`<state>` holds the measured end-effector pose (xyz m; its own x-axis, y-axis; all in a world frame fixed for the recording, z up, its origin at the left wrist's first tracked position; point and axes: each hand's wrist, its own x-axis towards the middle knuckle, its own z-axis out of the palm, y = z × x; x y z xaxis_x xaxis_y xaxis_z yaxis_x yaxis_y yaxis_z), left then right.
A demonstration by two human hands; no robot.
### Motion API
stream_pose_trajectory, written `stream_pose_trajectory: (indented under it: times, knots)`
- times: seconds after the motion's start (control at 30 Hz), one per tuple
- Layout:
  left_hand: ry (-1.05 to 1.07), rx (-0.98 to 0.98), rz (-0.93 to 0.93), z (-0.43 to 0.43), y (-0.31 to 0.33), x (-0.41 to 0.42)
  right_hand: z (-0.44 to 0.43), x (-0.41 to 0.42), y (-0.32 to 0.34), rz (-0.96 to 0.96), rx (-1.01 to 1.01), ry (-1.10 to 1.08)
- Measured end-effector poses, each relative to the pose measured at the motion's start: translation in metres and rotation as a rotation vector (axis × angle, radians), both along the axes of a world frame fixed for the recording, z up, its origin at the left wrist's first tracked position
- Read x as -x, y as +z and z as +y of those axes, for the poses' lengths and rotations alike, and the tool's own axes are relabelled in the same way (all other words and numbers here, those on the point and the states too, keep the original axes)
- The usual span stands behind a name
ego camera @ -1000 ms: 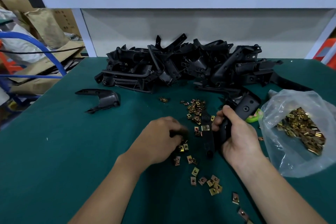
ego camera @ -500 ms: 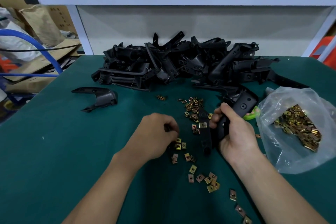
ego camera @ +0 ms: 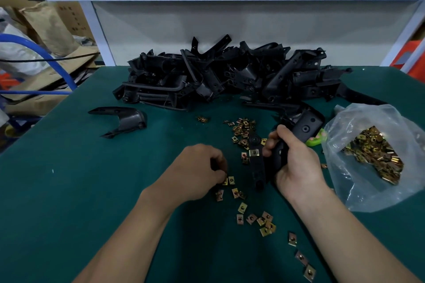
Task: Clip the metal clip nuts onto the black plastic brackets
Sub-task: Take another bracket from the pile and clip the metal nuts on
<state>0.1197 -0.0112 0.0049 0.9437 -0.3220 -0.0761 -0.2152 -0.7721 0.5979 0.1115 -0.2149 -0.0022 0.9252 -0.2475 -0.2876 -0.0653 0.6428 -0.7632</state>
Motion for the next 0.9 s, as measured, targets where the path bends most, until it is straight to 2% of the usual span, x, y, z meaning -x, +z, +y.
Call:
stream_pose_trajectory:
  times: [0.2, 0.33, 0.47, 0.63, 0.8, 0.9]
  knots:
    - [0.023, 0.029, -0.054, -0.003, 0.0, 0.004, -0.001, 0.0, -0.001, -0.002, 0.001, -0.002]
    - [-0.107, -0.104, -0.037, -0.001, 0.004, 0.007, 0.0, 0.0, -0.002, -0.006, -0.005, -0.004]
    - [-0.053, -0.075, -0.149, -0.006, 0.001, 0.01, 0.001, -0.002, -0.003, -0.016, -0.018, -0.014]
    - [0.124, 0.239, -0.121, -0.012, 0.0, 0.009, 0.0, -0.003, -0.004, -0.013, -0.019, -0.011]
    - [0.126, 0.575, 0.02, -0.019, 0.003, 0.015, 0.0, -0.003, -0.004, 0.002, -0.039, -0.028]
    - [0.12, 0.649, 0.025, -0.022, 0.002, 0.017, 0.0, -0.003, -0.003, 0.002, -0.073, -0.045]
